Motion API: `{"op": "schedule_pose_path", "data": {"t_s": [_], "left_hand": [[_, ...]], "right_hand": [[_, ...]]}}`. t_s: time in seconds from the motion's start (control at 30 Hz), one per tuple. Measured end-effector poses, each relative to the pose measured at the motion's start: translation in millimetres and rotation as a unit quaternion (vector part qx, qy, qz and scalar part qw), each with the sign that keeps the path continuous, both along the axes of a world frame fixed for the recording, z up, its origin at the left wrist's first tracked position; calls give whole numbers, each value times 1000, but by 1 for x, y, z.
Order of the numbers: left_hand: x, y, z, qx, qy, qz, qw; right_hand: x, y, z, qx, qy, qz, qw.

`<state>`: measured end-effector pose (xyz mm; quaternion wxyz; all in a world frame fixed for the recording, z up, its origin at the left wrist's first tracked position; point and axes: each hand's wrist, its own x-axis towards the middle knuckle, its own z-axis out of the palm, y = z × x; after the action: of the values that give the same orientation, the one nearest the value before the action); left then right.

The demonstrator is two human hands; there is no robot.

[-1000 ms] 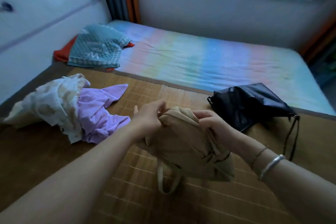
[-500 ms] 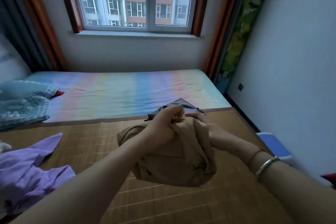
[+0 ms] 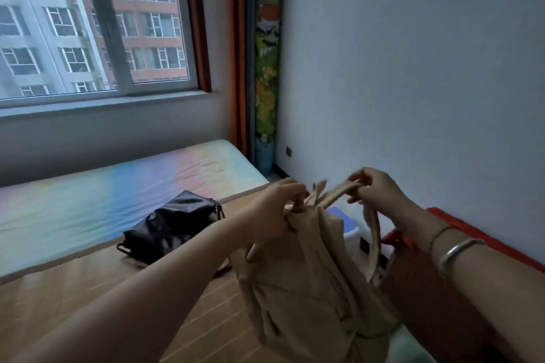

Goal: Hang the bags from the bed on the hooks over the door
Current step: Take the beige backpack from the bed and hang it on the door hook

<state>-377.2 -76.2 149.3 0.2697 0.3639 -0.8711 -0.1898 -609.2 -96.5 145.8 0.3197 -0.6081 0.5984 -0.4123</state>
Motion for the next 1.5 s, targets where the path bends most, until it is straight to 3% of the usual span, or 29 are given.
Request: {"op": "schedule_pose_path", "data": {"t_s": [0.2, 0.37, 0.47, 0.57, 0.67, 0.77, 0.97, 1.13, 1.3, 1.4, 1.5], "left_hand": [[-188, 9, -3, 55, -69, -113, 990], [-324, 30, 35, 208, 61, -210, 953], [-393, 48, 48, 226, 29, -311, 923], [-462, 64, 55, 231, 61, -362, 901], [-527, 82, 63, 265, 93, -390, 877], [-603, 113, 75, 275, 69, -454, 845], [-721, 187, 114, 258, 36, -606, 752], [-795, 262, 145, 297, 3, -720, 627], [-845, 351, 176, 350, -19, -796, 493], [-871, 415, 199, 347, 0, -799, 491], [-893, 475, 229, 336, 40, -823, 456]], "right_hand": [[-154, 80, 53, -78, -106, -91, 987], [-240, 149, 76, -92, -89, -120, 985], [-286, 183, 87, -96, -77, -147, 981], [-335, 211, 98, -103, -61, -202, 972], [-388, 245, 105, -100, -35, -277, 955], [-448, 296, 110, -96, -7, -373, 923], [-525, 409, 132, -76, 9, -530, 845], [-543, 495, 159, -168, -22, -596, 785], [-537, 573, 188, -222, -59, -600, 766], [-536, 626, 208, -245, -32, -626, 739], [-547, 669, 230, -218, 76, -683, 693]]}}
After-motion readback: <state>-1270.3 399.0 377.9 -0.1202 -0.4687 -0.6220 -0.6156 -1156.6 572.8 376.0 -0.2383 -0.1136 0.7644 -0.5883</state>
